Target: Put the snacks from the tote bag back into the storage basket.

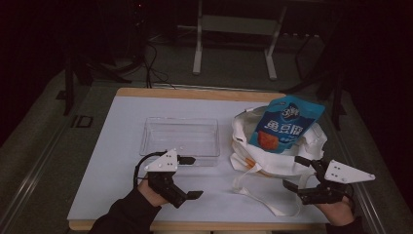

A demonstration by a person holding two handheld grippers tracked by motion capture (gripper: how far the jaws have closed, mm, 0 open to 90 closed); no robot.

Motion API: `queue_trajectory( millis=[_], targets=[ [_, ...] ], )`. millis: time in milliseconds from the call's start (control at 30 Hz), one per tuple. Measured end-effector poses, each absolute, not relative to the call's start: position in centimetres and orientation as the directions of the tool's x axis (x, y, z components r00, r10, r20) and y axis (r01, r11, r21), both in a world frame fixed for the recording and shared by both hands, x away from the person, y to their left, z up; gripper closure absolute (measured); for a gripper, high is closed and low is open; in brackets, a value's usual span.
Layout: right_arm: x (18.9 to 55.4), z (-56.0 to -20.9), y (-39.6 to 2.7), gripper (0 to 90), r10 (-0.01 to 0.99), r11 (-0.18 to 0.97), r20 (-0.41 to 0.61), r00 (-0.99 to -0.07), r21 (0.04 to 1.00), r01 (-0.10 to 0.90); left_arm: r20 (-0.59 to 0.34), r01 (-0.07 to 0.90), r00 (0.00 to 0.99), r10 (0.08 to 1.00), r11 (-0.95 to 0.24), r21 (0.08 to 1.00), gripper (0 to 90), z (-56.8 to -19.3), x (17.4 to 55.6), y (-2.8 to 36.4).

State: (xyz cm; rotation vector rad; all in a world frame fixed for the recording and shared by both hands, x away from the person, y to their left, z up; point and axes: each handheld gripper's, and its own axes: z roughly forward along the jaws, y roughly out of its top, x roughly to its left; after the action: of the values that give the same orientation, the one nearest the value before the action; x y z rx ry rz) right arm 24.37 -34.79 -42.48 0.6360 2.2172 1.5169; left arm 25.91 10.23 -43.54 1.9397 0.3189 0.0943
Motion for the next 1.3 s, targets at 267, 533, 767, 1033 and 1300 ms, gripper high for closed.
queue_trajectory(
  millis=[267, 533, 767, 1033, 1300],
  targets=[
    [24.8, -41.8, -35.6, 13.7, 0.570, 0.306, -0.061, -0.819, 0.941, 0.142, -0.073, 0.154, 0.968, 0.238, -0.344, 0.926, 0.0, -42.8, 27.5, 8.2],
    [25.6, -40.8, -36.5, 14.0, 0.580, 0.294, -0.066, -0.812, 0.947, 0.133, -0.059, 0.131, 0.972, 0.228, -0.312, 0.941, 0.0, -41.9, 29.5, 6.5],
    [26.4, -40.4, -36.7, 14.3, 0.588, 0.298, -0.075, -0.806, 0.946, 0.129, -0.049, 0.116, 0.975, 0.215, -0.312, 0.943, 0.0, -41.3, 31.3, 4.7],
    [27.8, -40.2, -37.1, 15.3, 0.601, 0.304, -0.080, -0.795, 0.943, 0.135, -0.033, 0.099, 0.979, 0.199, -0.333, 0.938, 0.0, -40.9, 33.2, 2.2],
    [29.2, -40.1, -38.0, 15.4, 0.625, 0.308, -0.086, -0.776, 0.941, 0.144, -0.034, 0.096, 0.981, 0.193, -0.323, 0.942, 0.0, -40.4, 34.7, 0.4]
  ],
)
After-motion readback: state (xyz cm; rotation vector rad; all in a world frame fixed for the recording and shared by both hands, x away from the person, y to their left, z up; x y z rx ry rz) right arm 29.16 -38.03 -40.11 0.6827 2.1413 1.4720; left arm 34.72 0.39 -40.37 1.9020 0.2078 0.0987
